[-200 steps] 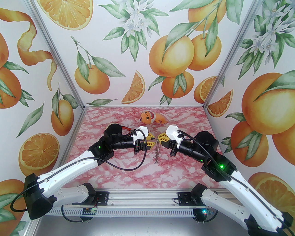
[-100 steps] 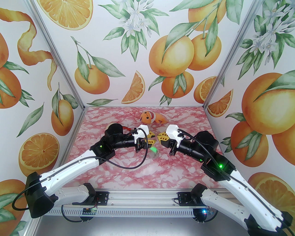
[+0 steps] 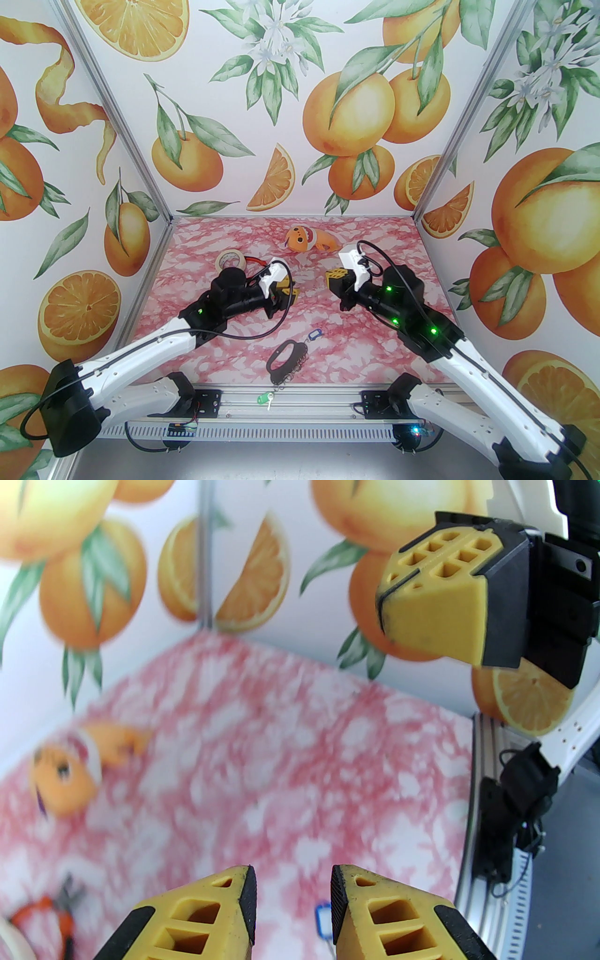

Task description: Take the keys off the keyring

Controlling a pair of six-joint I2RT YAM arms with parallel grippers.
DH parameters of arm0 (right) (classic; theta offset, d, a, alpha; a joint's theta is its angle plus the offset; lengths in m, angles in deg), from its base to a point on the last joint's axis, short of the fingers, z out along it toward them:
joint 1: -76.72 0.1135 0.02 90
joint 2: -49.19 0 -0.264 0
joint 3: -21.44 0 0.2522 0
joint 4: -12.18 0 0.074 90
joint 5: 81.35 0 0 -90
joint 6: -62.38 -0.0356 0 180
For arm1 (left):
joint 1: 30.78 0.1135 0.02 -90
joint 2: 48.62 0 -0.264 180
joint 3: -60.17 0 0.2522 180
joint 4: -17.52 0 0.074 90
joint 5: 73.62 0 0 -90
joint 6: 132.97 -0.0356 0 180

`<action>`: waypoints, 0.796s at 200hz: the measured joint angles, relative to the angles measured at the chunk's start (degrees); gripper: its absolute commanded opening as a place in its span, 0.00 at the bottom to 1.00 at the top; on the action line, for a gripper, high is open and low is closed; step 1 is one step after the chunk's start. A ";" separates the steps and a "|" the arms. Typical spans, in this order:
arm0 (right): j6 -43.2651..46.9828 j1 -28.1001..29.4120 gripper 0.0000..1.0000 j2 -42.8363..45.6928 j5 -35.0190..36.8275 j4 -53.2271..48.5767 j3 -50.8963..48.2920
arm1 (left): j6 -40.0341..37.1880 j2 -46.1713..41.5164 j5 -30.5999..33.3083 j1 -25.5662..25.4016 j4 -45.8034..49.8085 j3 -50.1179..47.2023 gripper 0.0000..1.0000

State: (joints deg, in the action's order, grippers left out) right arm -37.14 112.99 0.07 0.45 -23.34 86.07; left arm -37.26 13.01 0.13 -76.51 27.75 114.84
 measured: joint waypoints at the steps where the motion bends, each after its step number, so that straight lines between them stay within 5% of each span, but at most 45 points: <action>1: -0.09 0.00 0.13 -0.02 0.09 -0.02 -0.11 | 0.15 -0.09 0.17 -0.04 0.11 -0.13 0.34; 29: -9.31 2.91 0.25 -0.85 2.64 -2.64 -4.87 | 8.00 -2.97 5.38 -4.31 5.68 -3.28 0.38; 78: -25.49 6.88 0.49 -0.28 6.10 -6.58 -13.42 | 19.85 -1.92 14.12 -19.06 16.09 -8.11 0.49; 108: -31.10 6.38 0.61 2.71 7.87 -7.41 -17.14 | 23.12 6.75 17.55 -25.44 18.84 -7.37 0.55; 159: -33.77 4.87 0.69 2.97 7.85 -6.97 -18.62 | 24.11 27.28 20.48 -28.48 22.53 4.04 0.58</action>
State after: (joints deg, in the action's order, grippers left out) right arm -70.91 117.86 3.04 8.29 -30.32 67.45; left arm -13.15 40.29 20.61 -104.99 50.28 118.88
